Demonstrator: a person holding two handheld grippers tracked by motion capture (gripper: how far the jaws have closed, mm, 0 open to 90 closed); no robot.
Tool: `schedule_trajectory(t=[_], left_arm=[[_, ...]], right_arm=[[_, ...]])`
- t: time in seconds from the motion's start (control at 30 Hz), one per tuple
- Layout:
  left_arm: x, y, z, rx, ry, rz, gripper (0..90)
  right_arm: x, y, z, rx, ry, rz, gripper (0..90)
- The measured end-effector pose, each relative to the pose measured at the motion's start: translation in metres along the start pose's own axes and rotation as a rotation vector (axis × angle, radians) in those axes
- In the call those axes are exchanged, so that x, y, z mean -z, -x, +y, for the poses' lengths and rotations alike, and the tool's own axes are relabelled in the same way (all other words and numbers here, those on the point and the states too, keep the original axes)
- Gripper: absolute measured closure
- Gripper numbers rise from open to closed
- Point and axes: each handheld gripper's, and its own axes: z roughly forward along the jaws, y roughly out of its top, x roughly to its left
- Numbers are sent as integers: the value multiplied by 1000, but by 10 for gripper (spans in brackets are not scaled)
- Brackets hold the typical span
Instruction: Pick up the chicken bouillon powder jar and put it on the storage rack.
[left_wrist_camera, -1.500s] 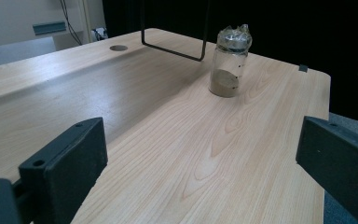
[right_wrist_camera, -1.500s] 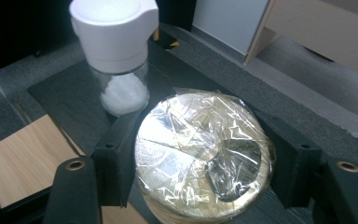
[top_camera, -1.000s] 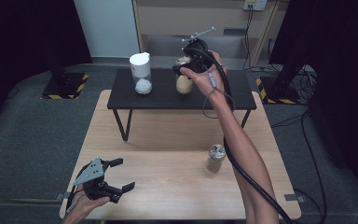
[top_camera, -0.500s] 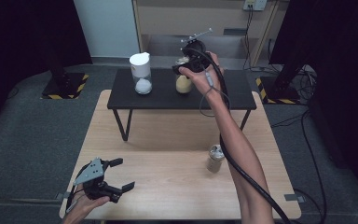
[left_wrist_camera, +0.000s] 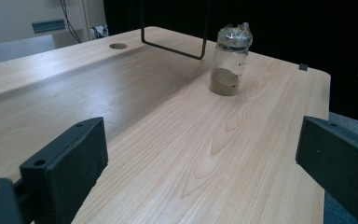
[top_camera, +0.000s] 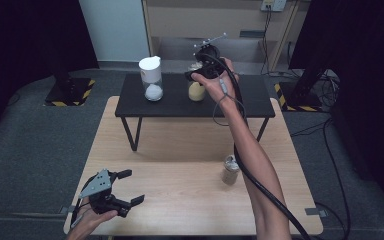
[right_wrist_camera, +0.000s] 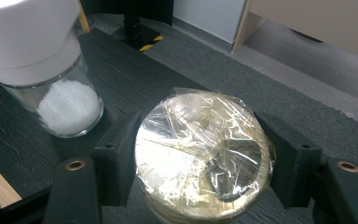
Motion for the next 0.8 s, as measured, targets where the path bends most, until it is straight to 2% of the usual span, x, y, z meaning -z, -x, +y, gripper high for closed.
schedule_trajectory(t=[0.4, 0.5, 0.63, 0.8], left_arm=[[-1, 1, 1, -8, -4, -2, 14], [-1, 0, 0, -8, -3, -2, 14], [0, 0, 1, -9, -2, -2, 13], [0, 1, 1, -11, -4, -2, 13]], right_arm=[[0, 2, -3, -5, 10, 5, 343], [2, 3, -7, -15, 39, 0, 247], [9, -1, -9, 12, 80, -22, 154], [20, -2, -9, 42, 115, -22, 124]])
